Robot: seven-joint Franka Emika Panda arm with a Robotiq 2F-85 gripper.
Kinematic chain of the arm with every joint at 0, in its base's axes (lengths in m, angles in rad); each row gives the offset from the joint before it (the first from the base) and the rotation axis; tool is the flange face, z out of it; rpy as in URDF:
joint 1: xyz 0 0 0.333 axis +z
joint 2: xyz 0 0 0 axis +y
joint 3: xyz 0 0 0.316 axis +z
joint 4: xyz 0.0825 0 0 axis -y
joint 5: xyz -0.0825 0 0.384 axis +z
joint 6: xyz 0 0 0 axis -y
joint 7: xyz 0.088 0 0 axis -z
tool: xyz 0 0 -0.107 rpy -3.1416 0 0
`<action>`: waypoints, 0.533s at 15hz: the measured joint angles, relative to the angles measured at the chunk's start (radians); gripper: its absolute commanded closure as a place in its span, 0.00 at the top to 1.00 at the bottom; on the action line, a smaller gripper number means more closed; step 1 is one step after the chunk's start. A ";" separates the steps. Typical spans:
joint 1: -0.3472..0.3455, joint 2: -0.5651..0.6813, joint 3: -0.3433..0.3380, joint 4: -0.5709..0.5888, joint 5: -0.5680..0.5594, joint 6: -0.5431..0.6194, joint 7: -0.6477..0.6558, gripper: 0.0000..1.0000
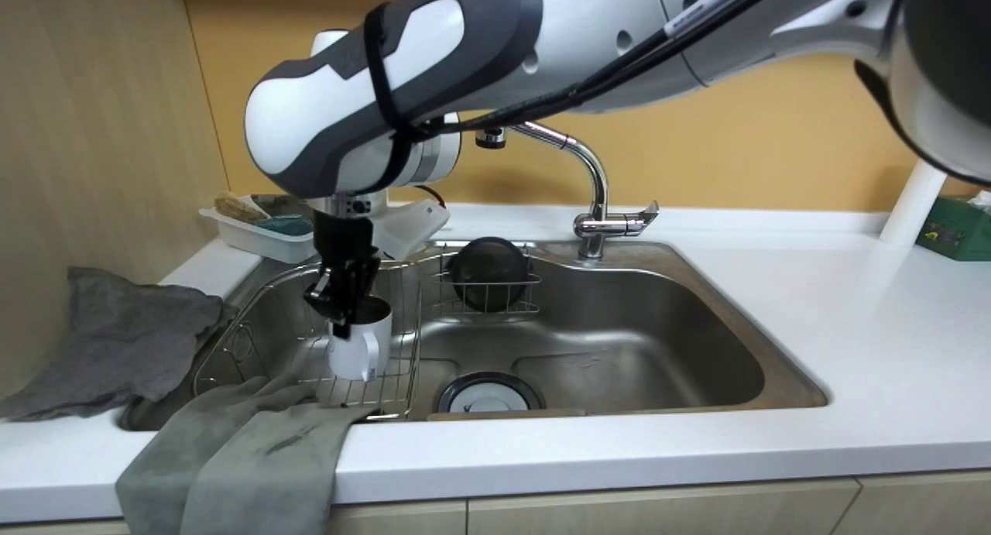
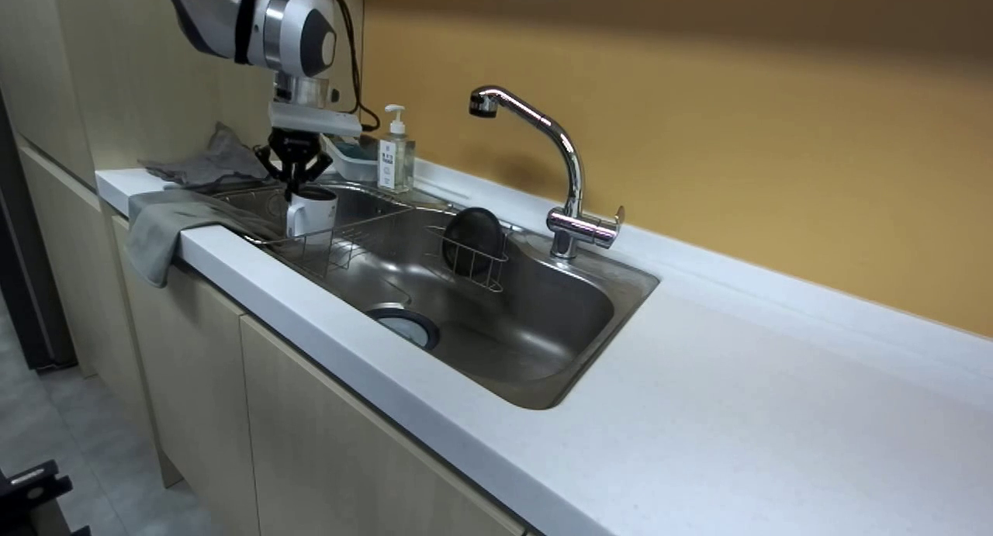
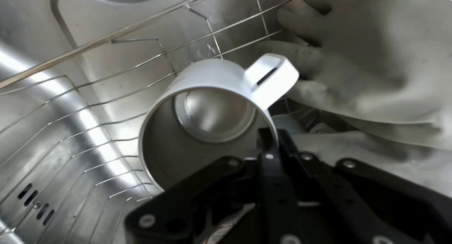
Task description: Pick up the white mug and put it on the metal rack on the left
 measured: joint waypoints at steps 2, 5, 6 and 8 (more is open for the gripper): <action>0.003 0.034 0.002 0.015 0.000 -0.005 -0.010 0.01; 0.008 0.081 0.002 0.041 -0.001 -0.005 -0.015 0.01; 0.009 0.094 0.002 0.050 -0.002 -0.003 -0.016 0.01; 0.012 0.112 0.001 0.071 -0.004 0.005 -0.016 0.01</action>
